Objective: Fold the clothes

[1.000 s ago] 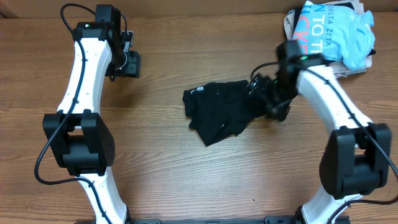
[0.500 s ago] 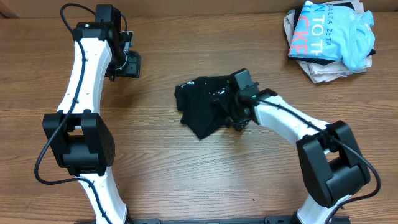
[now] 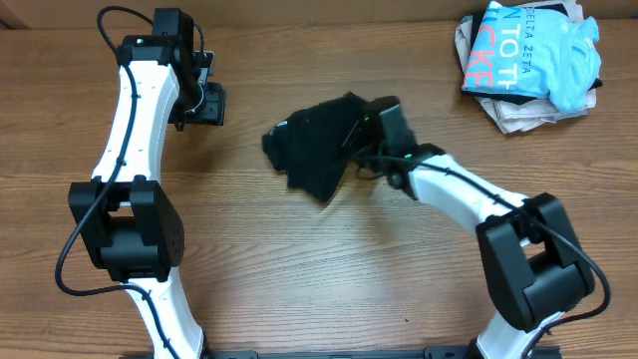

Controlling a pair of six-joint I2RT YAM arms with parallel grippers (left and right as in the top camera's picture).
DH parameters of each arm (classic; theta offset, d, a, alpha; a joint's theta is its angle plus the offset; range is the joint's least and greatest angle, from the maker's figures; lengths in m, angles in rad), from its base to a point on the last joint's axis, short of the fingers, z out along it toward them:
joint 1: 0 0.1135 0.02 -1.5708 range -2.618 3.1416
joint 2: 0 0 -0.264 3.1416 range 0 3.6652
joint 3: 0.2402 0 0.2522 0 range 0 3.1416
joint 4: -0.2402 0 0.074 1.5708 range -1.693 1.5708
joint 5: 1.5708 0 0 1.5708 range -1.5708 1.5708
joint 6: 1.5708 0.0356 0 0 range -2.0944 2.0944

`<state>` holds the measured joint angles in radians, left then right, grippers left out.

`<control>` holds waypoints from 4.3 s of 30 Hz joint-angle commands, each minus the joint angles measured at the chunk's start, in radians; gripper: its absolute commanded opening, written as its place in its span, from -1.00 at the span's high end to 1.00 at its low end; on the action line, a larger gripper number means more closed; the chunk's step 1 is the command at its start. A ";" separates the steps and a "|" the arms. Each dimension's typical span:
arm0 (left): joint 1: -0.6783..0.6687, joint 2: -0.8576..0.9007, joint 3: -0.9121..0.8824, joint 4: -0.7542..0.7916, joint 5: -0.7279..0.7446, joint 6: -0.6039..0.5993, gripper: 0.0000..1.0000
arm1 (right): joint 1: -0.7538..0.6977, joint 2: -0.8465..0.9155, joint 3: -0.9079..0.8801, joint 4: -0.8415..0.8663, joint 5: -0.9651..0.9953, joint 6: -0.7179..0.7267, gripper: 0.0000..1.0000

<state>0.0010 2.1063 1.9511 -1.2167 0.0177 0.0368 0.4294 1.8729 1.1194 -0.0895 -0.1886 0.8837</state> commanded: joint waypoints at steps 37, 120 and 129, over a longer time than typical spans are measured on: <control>0.006 0.013 0.014 -0.003 0.001 0.020 -0.24 | -0.122 -0.010 0.364 -0.885 0.042 0.063 -0.08; 0.005 0.013 0.014 -0.017 0.002 0.019 -0.24 | -0.168 0.172 0.112 -0.489 0.003 0.279 -1.00; 0.005 0.013 0.014 -0.026 0.008 0.019 -0.24 | -0.144 0.172 0.110 -0.363 0.117 0.312 0.45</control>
<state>0.0010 2.1063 1.9511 -1.2411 0.0181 0.0368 0.2924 2.0033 1.2537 -0.4564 -0.1505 1.1679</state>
